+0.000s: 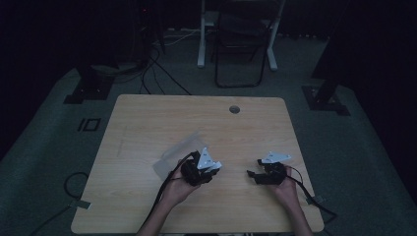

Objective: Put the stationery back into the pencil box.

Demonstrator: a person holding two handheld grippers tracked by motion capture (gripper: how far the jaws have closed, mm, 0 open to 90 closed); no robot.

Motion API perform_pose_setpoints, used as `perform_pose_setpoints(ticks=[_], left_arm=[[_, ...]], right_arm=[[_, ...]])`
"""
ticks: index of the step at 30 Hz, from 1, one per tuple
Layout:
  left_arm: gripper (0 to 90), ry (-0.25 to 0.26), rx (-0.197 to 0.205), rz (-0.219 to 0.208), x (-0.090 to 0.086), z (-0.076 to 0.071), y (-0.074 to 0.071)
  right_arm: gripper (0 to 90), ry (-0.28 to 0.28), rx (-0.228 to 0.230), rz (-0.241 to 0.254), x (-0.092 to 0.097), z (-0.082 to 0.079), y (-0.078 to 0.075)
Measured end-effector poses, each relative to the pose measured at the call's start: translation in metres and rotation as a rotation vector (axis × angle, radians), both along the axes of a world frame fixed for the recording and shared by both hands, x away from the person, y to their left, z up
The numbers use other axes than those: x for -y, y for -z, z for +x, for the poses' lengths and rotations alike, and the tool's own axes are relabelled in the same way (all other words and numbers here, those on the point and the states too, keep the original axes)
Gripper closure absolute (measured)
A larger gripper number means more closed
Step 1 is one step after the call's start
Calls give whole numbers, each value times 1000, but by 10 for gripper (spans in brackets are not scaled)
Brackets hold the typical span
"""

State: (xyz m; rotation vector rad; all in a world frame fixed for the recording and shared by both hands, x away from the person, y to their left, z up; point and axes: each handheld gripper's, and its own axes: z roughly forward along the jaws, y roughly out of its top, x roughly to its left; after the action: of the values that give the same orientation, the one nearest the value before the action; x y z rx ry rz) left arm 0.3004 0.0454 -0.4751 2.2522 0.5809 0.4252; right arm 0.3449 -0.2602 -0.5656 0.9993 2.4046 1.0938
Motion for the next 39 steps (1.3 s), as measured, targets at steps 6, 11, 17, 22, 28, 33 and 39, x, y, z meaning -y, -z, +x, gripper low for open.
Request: perform_pose_setpoints(ticks=[6,11,17,22,28,33,39], left_arm=[[711,-18,6,-3,-6,3,-2],[711,-27,13,-3,-11,5,-3],[711,-35,18,-7,-16,7,-3],[711,-49,24,-8,-20,9,-4],[711,-63,30,-14,-25,12,-3],[711,-75,32,-22,-29,15,-3],[711,-86,34,-21,-34,17,-2]], right_arm=[[305,0,0,0,0,0,0],[305,0,0,0,0,0,0],[305,1,0,0,0,0,0],[305,1,1,-1,0,0,0],[305,1,0,1,0,0,0],[305,1,0,0,0,0,0],[305,0,0,0,0,0,0]])
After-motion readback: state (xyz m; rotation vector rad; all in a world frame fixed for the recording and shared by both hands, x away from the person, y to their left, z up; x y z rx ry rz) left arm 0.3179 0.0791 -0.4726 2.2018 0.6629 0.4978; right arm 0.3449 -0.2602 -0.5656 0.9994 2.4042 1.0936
